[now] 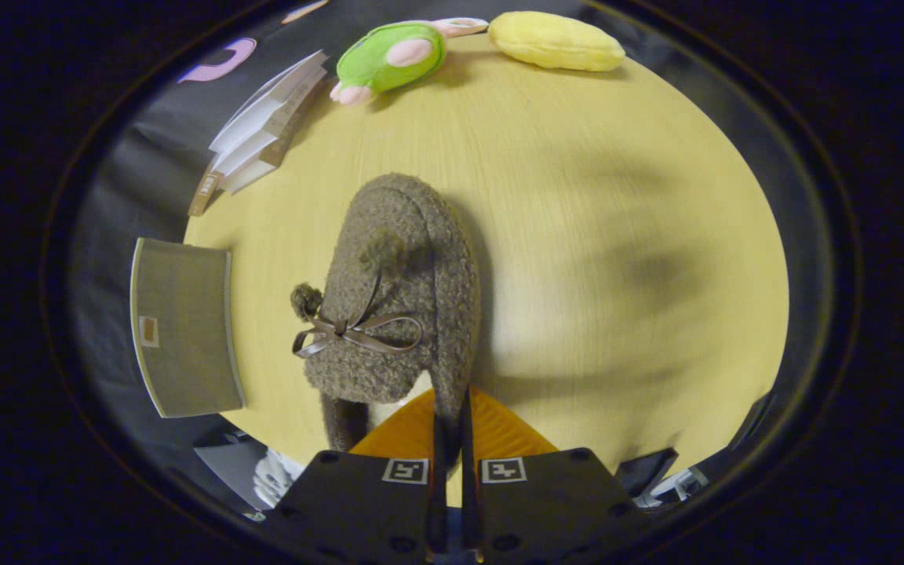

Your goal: Open the storage box then place both shoes into the box .Put the left shoe in first, then the right shoe, with the right side of both shoes facing outward in a uniform manner.

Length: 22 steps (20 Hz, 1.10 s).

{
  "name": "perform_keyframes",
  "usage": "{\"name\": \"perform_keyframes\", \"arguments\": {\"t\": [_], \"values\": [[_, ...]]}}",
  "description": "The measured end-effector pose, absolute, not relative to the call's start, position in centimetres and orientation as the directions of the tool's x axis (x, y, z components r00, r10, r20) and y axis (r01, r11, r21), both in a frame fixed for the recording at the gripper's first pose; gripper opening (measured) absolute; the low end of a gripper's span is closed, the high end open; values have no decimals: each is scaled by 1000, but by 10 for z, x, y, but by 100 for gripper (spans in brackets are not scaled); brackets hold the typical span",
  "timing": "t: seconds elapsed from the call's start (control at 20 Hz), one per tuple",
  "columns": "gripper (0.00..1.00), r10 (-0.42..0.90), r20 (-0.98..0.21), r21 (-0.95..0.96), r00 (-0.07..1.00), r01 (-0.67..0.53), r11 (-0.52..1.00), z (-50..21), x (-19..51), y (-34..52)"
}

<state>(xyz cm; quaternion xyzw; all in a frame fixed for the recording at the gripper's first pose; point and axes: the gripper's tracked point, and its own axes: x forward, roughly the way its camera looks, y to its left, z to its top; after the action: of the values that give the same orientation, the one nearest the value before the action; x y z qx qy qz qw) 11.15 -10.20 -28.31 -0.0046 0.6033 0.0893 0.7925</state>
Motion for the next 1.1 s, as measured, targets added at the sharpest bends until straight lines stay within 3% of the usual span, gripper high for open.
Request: {"name": "perform_keyframes", "arguments": {"t": [0.15, 0.5, 0.85, 1.1], "values": [[11, 198, -941, 154, 274, -175, 972, -282, 112, -102], [5, 414, -870, 399, 266, -112, 910, -277, 101, -88], [4, 604, -735, 584, 310, -164, 795, -201, 67, -12], [4, 648, -677, 594, 348, -261, 761, -145, 33, 63]]}}
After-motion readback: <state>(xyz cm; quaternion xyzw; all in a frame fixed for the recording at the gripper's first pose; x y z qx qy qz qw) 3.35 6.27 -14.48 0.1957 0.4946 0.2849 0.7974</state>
